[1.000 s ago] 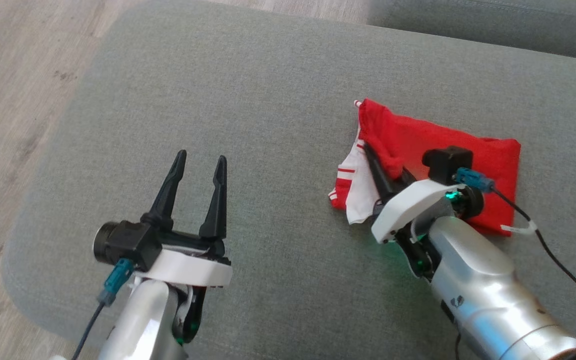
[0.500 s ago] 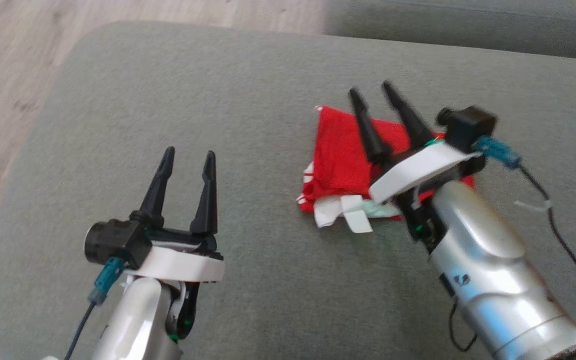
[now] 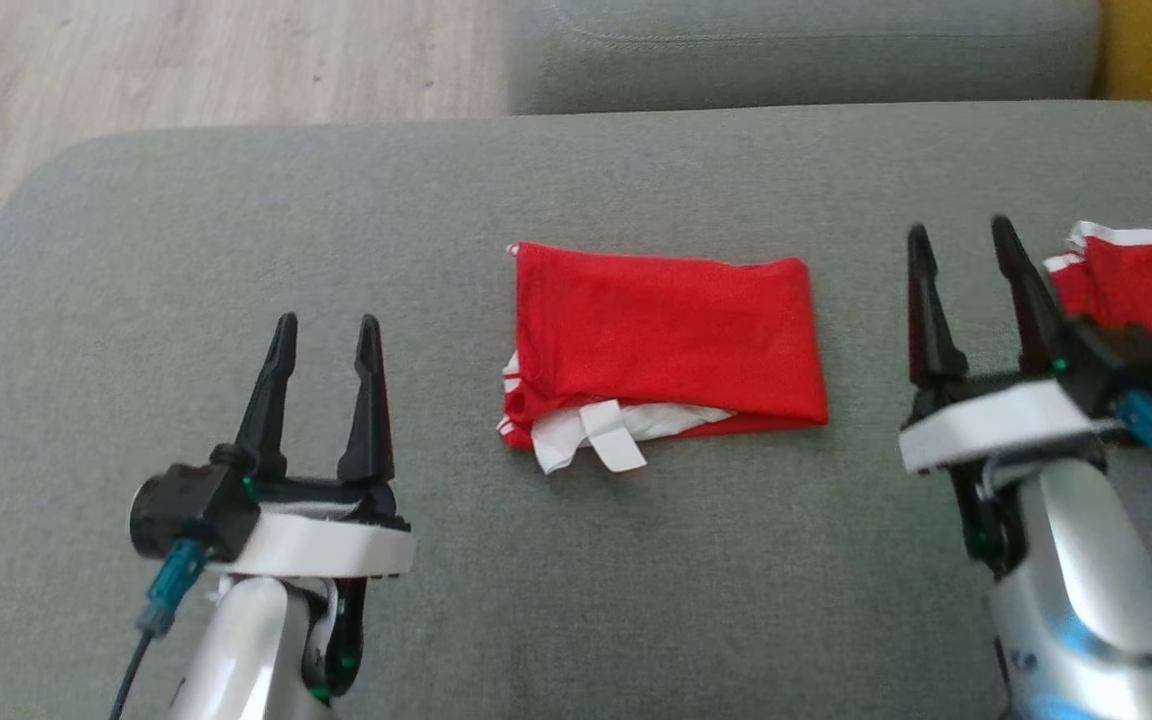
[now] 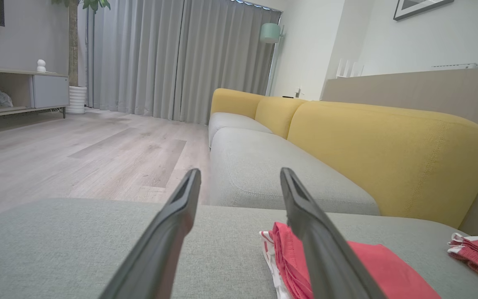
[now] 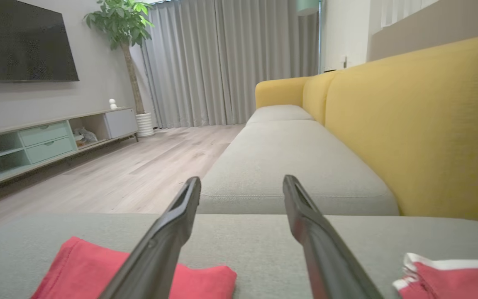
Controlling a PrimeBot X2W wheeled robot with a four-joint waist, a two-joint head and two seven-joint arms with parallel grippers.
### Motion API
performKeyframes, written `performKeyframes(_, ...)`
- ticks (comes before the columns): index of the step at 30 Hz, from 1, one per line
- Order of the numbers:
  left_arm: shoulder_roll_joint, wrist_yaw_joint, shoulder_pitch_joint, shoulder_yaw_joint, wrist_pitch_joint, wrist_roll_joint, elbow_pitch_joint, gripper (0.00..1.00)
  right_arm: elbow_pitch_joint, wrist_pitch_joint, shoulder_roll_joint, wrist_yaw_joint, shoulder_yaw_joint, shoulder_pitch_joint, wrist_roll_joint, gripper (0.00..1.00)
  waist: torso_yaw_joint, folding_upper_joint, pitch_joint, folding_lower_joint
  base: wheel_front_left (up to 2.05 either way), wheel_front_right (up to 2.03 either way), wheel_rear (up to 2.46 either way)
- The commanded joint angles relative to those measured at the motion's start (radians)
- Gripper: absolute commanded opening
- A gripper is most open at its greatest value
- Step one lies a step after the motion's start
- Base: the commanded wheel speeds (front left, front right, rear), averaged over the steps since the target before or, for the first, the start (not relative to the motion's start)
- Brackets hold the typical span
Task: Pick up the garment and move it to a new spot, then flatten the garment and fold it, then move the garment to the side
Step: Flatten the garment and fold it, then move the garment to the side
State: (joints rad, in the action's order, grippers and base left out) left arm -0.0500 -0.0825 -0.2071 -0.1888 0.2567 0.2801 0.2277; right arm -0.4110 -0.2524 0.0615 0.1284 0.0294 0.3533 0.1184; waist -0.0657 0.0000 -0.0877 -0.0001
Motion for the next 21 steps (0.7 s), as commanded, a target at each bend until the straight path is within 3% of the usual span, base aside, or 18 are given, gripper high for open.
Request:
performKeyframes(1,-0.007,-0.001,-0.013,0.041,0.005,-0.009,-0.035,1.00,0.048,-0.009,-0.011,0.002,0.007,-0.003,-0.003,1.00,0.012,0.0000,0.007,0.0001,0.00,0.00,0.00)
performKeyframes(11,-0.001,-0.022,0.044,0.060,0.005,0.025,0.000,1.00,0.129,-0.009,-0.011,0.002,-0.013,-0.176,0.039,1.00,0.056,0.0000,0.011,0.0001,0.00,0.00,0.00)
performKeyframes(21,-0.001,-0.032,0.020,0.063,0.005,0.012,0.008,1.00,0.147,-0.009,-0.011,0.002,0.007,-0.172,0.043,1.00,0.054,0.0000,-0.009,0.0001,0.00,0.00,0.00)
